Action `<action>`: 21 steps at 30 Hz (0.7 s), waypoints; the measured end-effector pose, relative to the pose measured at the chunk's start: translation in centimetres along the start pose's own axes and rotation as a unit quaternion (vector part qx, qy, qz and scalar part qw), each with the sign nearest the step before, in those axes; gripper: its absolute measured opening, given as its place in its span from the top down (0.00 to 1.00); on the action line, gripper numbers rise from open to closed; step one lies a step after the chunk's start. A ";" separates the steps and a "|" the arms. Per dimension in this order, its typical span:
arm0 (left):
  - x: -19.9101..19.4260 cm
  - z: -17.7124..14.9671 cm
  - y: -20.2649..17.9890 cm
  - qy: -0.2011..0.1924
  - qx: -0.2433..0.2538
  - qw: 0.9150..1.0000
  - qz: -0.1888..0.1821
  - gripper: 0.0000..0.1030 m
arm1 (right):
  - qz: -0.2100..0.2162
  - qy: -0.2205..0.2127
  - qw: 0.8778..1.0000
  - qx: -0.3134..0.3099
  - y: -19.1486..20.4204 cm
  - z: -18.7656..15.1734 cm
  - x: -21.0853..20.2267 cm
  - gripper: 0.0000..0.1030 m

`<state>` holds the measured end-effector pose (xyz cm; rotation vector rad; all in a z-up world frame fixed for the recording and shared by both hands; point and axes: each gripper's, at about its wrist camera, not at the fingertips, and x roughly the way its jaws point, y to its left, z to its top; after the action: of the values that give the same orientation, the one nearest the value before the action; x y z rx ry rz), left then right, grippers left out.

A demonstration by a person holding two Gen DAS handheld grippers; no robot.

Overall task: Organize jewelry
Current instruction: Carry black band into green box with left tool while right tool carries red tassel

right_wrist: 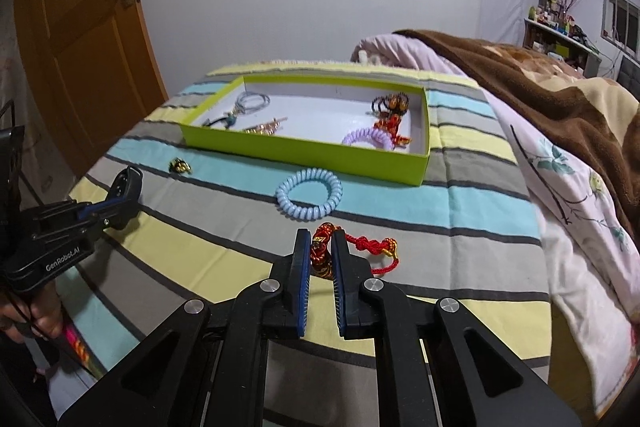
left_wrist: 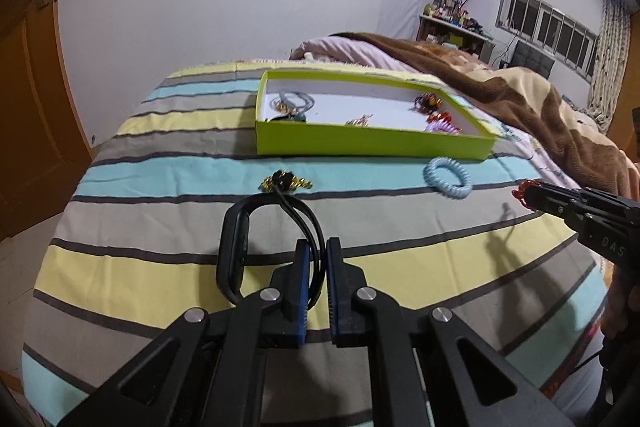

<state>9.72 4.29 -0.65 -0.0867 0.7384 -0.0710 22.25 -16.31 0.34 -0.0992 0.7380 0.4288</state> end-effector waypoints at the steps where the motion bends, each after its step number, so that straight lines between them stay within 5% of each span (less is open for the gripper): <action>1: -0.3 0.1 -0.1 -0.004 0.001 1.000 -0.001 0.92 | 0.002 -0.005 1.000 0.001 -0.1 0.1 -0.3 0.90; 21: -1.1 5.1 -3.2 -0.054 0.042 0.997 -0.019 0.92 | 0.012 -0.056 0.998 -0.015 -0.7 3.9 -1.4 0.90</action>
<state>12.27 1.49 4.19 -0.0242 0.6248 -0.1332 24.02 -16.48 4.14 -0.0934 0.6242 0.4655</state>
